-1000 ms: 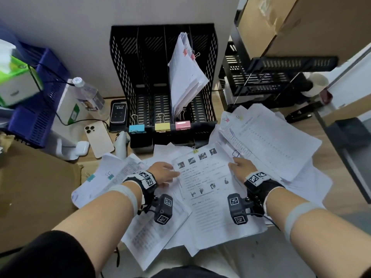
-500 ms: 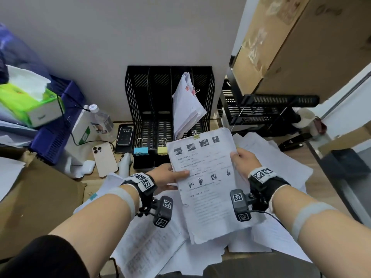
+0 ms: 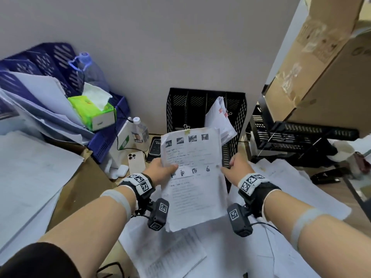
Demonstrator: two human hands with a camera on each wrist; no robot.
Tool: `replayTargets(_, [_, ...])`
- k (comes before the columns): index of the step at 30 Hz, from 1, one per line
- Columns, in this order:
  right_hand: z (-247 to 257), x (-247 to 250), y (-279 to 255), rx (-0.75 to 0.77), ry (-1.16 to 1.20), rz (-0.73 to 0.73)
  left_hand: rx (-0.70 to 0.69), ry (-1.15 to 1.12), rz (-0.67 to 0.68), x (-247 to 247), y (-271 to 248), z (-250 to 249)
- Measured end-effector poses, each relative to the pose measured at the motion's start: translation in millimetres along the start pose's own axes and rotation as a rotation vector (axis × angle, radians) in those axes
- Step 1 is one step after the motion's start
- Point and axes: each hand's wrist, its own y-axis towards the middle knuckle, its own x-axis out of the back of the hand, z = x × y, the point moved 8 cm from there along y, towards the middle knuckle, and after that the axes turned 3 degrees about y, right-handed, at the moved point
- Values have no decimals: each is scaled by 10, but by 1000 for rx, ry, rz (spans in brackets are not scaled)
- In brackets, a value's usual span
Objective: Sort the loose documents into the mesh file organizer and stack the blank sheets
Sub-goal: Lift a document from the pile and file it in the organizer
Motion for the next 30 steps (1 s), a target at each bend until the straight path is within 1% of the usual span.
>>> replayTargets(2, [315,-56,9,62,40,35,-82,-20,-197,300,-30,-117])
replayTargets(4, [717,-132,-29,155,163,130,-155,-61,-351,539,-41,-215])
replayTargets(6, [1146,-180,-130,237,237,250,-195,-98,-443,669,-75,-319])
replayTargets(7, [1341,-199,-193,256,272,312,-218,-108,-466,694,-88,-389])
replayTargets(9, [1685,-191,-306,261,377,425,-311,-95,-446,643,-124,-602])
replayTargets(10, [1826,-166,-328,265,417,443,-374,-66,-412,577,-137,-721])
replayTargets(11, [1944,-116,-331,282,419,423,-455,-1,-385,499,-149,-839])
replayTargets(12, [2051,-50,-323,319,361,371,-528,77,-365,413,-155,-937])
replayTargets(14, [2224,116,-292,426,122,206,-633,174,-290,226,-155,-1073])
replayTargets(15, [2264,203,-274,452,41,127,-672,182,-237,132,-191,-1143])
replayTargets(16, [2279,301,-265,443,27,75,-702,198,-188,49,-188,-1184])
replayTargets(17, [2265,397,-248,416,50,50,-707,232,-135,-40,-164,-1205])
replayTargets(18, [2241,492,-212,394,67,25,-678,261,-87,-113,-110,-1174])
replayTargets(20, [2186,680,-125,361,49,-41,-570,250,-18,-203,30,-1045])
replayTargets(22, [2105,790,9,324,63,-68,-480,283,-7,-248,155,-914])
replayTargets(23, [2060,806,68,297,85,-59,-453,306,-2,-267,191,-870])
replayTargets(26, [1973,844,226,248,172,-39,-432,313,23,-302,270,-836])
replayTargets(30, [1943,869,353,240,216,-76,-394,320,10,-340,478,-805])
